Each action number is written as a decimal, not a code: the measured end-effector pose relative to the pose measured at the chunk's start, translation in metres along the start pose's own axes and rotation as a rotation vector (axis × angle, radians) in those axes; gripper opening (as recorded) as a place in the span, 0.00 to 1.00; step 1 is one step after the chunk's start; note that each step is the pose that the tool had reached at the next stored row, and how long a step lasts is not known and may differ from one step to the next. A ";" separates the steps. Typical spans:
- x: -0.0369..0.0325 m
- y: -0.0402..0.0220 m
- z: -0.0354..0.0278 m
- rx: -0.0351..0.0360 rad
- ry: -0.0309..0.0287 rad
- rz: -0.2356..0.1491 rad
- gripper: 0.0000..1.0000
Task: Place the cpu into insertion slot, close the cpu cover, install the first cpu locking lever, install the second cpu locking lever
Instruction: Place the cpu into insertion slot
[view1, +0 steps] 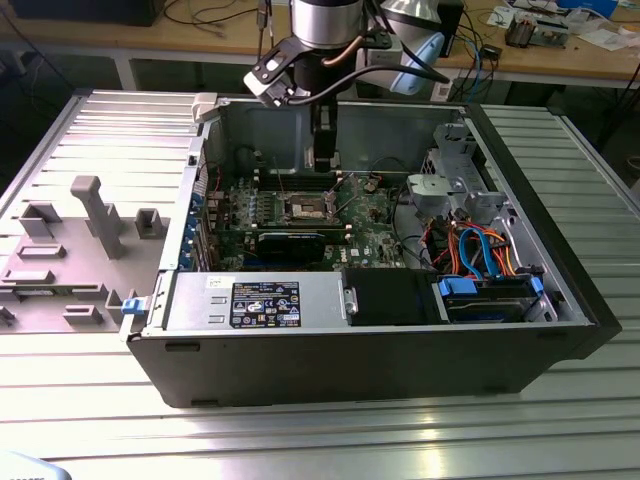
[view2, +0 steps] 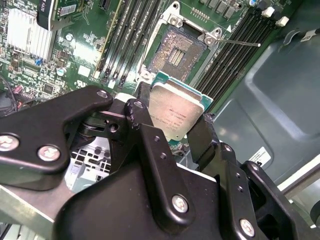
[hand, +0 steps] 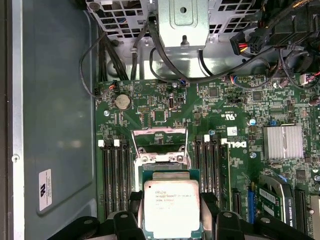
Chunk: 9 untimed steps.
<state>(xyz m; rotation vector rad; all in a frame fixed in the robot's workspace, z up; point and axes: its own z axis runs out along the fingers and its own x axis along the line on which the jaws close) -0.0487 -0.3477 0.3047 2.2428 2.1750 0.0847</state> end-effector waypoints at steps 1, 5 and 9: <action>0.0000 -0.0003 0.0001 0.0000 0.0000 0.000 0.55; -0.0001 -0.0010 0.0005 0.0000 0.0000 0.000 0.55; -0.0001 -0.0015 0.0009 0.0000 0.0001 0.000 0.55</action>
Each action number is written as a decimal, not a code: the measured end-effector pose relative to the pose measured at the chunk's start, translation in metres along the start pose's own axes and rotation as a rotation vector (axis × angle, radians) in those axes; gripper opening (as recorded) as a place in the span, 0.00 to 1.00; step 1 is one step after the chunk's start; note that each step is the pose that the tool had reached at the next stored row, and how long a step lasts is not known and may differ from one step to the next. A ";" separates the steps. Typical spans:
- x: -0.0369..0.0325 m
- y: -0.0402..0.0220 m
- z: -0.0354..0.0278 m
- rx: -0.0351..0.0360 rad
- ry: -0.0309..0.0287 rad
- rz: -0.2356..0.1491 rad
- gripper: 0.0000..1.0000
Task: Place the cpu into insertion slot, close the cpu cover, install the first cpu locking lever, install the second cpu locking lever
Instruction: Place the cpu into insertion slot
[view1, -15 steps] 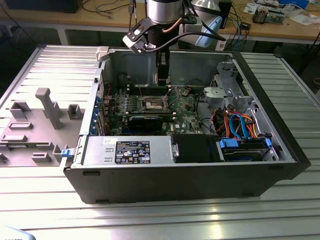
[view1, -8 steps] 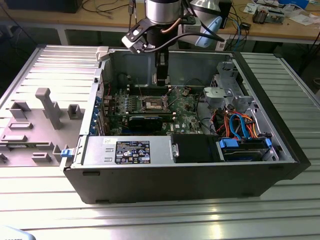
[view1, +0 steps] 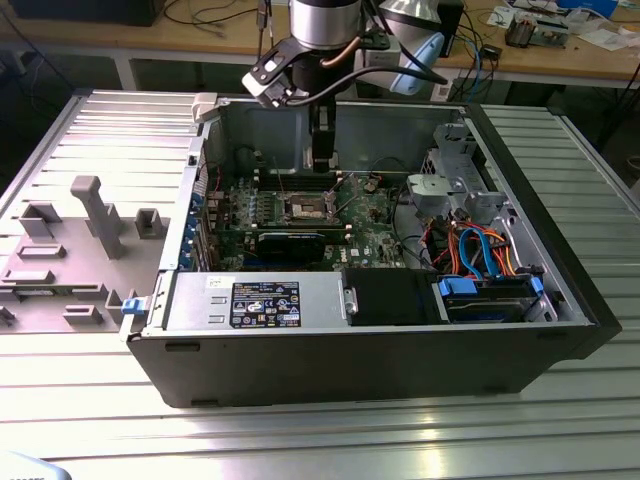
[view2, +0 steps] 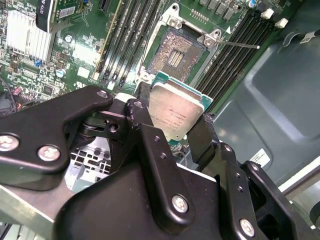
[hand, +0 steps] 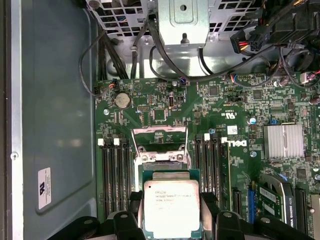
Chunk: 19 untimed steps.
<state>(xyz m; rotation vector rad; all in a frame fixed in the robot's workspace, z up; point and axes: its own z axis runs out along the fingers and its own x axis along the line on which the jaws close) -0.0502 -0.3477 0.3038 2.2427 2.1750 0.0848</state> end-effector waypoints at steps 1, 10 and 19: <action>0.0000 -0.0002 0.0001 0.0000 -0.0001 0.000 0.55; -0.0001 -0.0017 0.0012 0.0000 -0.0001 0.000 0.55; -0.0002 -0.0043 0.0030 0.0000 0.0000 0.000 0.55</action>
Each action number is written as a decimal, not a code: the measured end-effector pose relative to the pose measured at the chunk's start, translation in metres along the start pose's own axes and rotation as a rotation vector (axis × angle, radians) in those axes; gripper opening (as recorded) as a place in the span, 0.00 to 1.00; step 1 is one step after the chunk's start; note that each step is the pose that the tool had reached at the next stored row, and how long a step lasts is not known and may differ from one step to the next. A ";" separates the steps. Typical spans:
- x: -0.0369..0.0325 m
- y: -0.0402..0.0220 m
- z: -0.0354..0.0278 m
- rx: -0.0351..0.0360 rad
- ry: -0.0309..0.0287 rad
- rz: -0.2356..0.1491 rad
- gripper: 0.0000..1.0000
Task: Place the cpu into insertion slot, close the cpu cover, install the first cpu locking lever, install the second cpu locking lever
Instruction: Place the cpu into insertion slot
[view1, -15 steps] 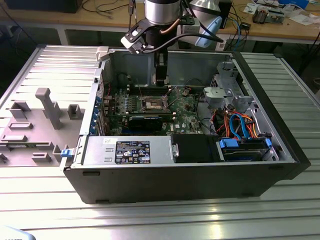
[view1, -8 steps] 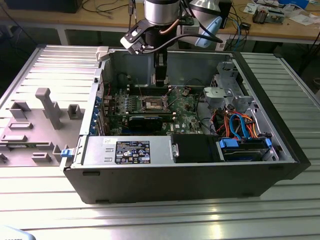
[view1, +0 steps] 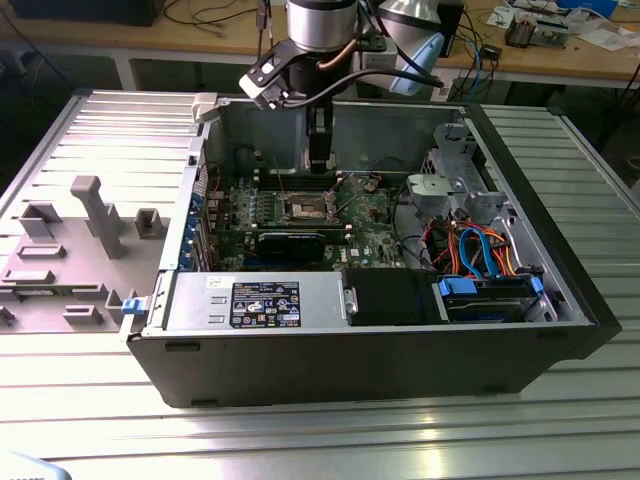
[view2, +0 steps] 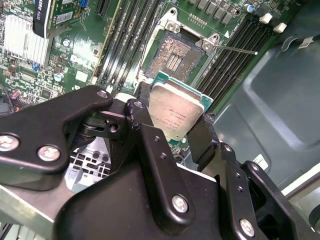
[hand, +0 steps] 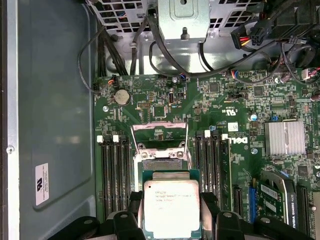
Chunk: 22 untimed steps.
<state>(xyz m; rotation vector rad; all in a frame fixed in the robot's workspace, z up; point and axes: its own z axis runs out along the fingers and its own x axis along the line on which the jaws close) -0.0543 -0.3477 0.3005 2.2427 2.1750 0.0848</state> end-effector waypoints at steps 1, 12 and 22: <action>-0.0001 -0.0012 0.0010 0.0000 0.0000 0.000 0.55; -0.0002 -0.0043 0.0032 -0.0001 0.0000 0.000 0.55; -0.0003 -0.0060 0.0045 0.0000 0.0000 0.000 0.55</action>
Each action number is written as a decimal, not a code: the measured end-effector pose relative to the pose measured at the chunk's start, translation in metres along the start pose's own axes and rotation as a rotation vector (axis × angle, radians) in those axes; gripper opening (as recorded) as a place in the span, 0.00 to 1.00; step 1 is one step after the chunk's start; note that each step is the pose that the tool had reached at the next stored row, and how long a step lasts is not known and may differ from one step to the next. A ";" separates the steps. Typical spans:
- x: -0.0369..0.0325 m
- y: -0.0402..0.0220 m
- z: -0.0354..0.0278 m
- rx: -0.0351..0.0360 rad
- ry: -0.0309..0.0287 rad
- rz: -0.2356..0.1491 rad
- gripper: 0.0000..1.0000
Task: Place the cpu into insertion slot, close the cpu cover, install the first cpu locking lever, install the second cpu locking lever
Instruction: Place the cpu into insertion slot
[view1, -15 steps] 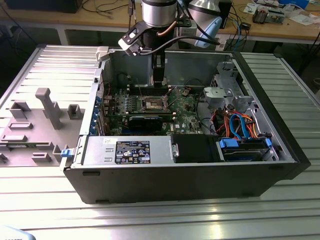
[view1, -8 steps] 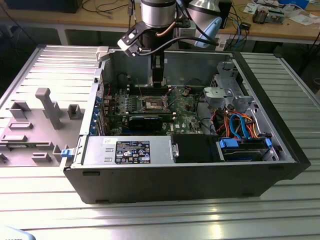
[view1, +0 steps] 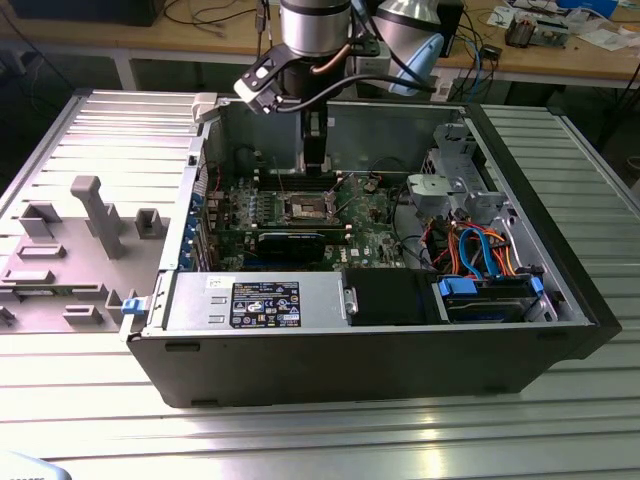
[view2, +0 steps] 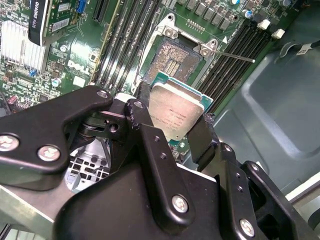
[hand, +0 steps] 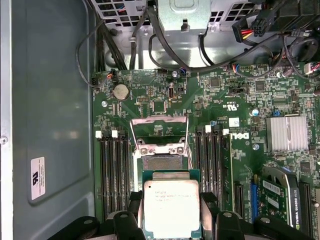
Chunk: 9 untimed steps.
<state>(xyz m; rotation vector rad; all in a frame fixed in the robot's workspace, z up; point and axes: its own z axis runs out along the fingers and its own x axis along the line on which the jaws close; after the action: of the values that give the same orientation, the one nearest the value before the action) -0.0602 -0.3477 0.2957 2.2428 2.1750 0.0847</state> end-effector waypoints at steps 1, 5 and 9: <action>0.0000 -0.0003 0.0002 0.0000 -0.0001 0.000 0.55; -0.0001 -0.0013 0.0007 0.0000 0.0000 0.000 0.55; -0.0001 -0.0021 0.0012 0.0000 0.0000 0.000 0.55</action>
<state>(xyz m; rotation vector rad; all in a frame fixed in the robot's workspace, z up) -0.0622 -0.3477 0.2944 2.2427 2.1750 0.0847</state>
